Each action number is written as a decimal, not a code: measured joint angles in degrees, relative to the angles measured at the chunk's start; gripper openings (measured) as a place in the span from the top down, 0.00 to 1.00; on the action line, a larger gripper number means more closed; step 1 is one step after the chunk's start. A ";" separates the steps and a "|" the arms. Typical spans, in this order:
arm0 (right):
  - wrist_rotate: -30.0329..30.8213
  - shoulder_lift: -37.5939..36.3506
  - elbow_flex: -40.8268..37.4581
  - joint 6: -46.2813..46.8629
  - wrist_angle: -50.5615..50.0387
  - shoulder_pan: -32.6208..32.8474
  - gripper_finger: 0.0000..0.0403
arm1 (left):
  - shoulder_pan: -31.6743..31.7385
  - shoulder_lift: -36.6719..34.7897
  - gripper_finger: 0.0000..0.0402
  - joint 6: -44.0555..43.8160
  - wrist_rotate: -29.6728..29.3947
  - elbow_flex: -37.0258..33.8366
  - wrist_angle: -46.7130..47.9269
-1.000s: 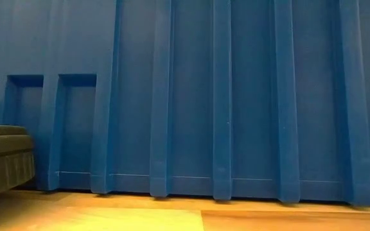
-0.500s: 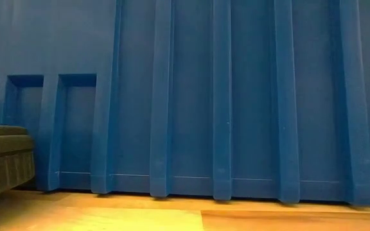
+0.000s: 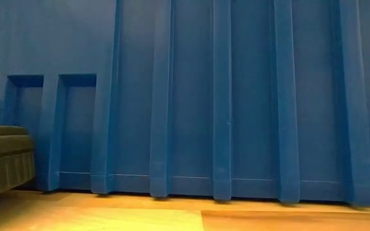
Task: Pick and place slides into bin
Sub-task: Put the black slide into the blue organizer bin
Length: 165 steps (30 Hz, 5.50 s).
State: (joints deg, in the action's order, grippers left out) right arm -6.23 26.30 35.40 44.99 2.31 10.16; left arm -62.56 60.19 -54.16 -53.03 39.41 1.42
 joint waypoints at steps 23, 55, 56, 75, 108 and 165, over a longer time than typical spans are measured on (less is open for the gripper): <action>3.68 -0.04 0.00 -2.04 -2.54 -0.01 0.49 | -8.11 14.23 0.51 -52.67 11.24 -0.63 7.67; 4.26 -0.01 0.00 5.97 -2.80 -0.01 0.49 | -4.93 29.93 0.51 -54.59 20.67 -0.60 0.68; 4.27 -0.01 0.00 5.79 -3.03 0.00 0.49 | -4.59 30.55 0.51 -54.57 20.67 -0.60 0.31; 6.70 0.01 0.00 6.19 -3.18 -0.01 0.49 | -0.44 38.11 0.64 -51.46 17.39 -0.60 -14.74; 17.43 0.00 0.00 6.50 -6.38 0.00 0.49 | -2.68 26.12 1.00 -37.29 25.92 17.97 -2.72; -10.31 52.51 37.42 8.72 -19.54 3.36 0.31 | 58.85 27.44 1.00 25.63 95.52 52.63 41.42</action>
State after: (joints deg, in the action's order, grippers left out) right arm -16.54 78.81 72.81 53.72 -17.23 13.52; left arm -3.70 87.64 -28.53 42.50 92.04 42.84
